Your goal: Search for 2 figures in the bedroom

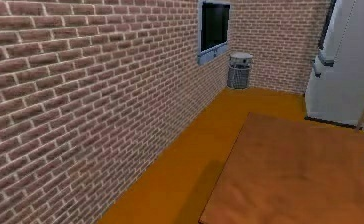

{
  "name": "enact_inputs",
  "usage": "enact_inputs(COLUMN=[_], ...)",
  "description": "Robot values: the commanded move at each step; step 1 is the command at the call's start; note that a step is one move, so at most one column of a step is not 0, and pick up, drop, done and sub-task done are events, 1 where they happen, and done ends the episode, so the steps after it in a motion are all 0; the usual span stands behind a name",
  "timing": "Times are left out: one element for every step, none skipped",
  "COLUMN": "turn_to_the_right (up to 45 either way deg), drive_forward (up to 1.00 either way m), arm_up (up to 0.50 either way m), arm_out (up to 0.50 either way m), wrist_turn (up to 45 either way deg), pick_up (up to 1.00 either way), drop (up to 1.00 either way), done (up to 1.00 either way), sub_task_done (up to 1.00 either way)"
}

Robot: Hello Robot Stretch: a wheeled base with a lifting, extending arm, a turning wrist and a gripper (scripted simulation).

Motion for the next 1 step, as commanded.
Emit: enact_inputs(turn_to_the_right=[-45.0], drive_forward=[0.0], arm_up=[0.0], arm_out=[0.0], wrist_turn=[0.0], pick_up=[0.0], drop=[0.0], done=[0.0], sub_task_done=[0.0])
